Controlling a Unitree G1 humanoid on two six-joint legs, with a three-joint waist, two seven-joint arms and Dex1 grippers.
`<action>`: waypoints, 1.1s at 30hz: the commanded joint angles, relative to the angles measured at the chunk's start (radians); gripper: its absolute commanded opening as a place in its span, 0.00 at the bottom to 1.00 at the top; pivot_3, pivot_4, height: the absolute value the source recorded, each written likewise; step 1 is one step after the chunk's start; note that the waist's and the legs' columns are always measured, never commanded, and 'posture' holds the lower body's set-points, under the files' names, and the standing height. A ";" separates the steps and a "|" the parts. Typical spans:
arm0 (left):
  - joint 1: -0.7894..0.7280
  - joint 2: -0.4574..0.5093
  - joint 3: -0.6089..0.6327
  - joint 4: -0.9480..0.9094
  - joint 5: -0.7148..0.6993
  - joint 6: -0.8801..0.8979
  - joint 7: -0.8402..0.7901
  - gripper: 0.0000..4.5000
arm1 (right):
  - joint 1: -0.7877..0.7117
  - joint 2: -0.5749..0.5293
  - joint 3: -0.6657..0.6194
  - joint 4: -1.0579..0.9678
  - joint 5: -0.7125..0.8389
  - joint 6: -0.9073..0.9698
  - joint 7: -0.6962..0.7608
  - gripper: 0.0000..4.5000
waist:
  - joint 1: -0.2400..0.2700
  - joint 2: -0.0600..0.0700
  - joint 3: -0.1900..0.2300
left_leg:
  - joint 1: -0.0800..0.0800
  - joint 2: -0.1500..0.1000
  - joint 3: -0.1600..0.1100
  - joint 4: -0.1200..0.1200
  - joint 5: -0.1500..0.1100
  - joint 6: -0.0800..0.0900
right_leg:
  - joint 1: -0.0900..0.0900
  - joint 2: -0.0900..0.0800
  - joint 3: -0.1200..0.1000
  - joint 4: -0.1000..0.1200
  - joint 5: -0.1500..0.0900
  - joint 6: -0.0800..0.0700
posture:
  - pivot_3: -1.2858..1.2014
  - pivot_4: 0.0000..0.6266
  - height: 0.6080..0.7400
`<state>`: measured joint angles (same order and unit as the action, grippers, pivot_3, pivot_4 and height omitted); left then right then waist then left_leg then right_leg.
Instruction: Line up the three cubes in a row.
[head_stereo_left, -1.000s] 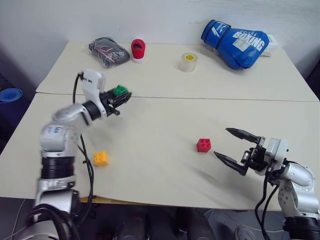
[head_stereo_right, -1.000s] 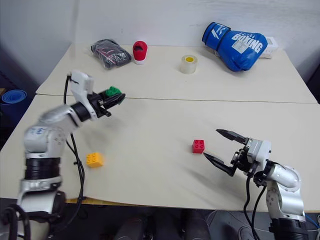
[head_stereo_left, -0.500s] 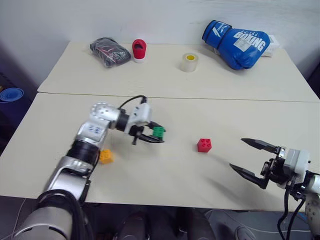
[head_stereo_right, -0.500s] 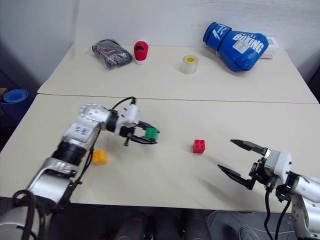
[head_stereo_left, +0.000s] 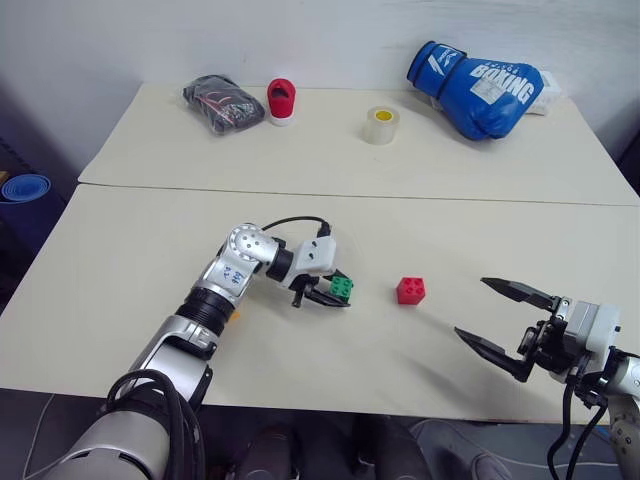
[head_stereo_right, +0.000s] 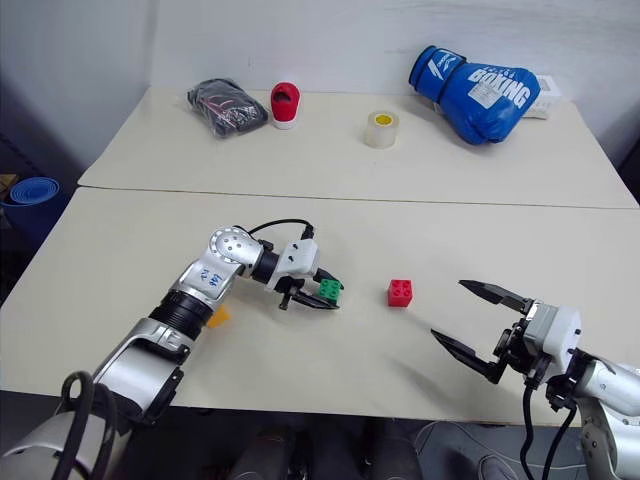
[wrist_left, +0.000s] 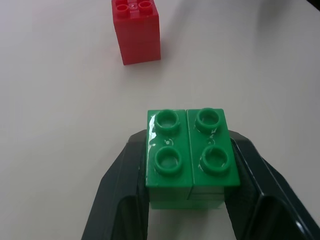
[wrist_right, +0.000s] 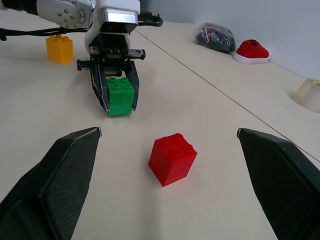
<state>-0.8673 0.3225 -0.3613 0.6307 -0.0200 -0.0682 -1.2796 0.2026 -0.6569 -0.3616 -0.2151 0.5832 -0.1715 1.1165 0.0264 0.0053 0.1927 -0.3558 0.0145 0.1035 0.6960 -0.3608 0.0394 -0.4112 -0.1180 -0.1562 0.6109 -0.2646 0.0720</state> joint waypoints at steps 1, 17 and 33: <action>-0.003 -0.018 0.013 0.012 0.012 -0.022 0.033 0.34 | -0.012 0.007 -0.003 -0.030 0.013 0.000 -0.010 1.00 | 0.000 0.000 0.000 | 0.000 0.000 0.000 0.000 0.000 0.000 | 0.000 0.000 0.000 0.000 0.000 0.000 | 0.52 0.24 1.00; 0.025 0.003 0.048 -0.067 -0.020 0.042 0.022 0.91 | -0.041 0.002 0.005 -0.019 0.012 0.018 -0.006 1.00 | 0.000 0.000 0.000 | 0.000 0.000 -0.001 0.001 0.000 0.000 | 0.001 0.000 -0.001 0.000 0.000 0.000 | 0.52 0.24 1.00; 0.047 0.196 0.367 -0.393 -0.368 0.193 -0.080 0.99 | -0.106 0.018 0.017 -0.012 0.065 0.060 0.000 1.00 | -0.004 0.000 0.000 | 0.000 0.001 -0.001 0.002 0.000 0.000 | 0.001 0.000 -0.001 0.001 0.000 0.000 | 0.52 0.24 1.00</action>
<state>-0.8197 0.4829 -0.0671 0.2802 -0.3219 0.0947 -1.3541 0.1078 -0.6492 -0.3251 -0.2058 0.6081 -0.1201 1.1255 0.0228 0.0054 0.1927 -0.3559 0.0153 0.1022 0.6977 -0.3611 0.0392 -0.4105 -0.1181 -0.1569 0.6118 -0.2646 0.0720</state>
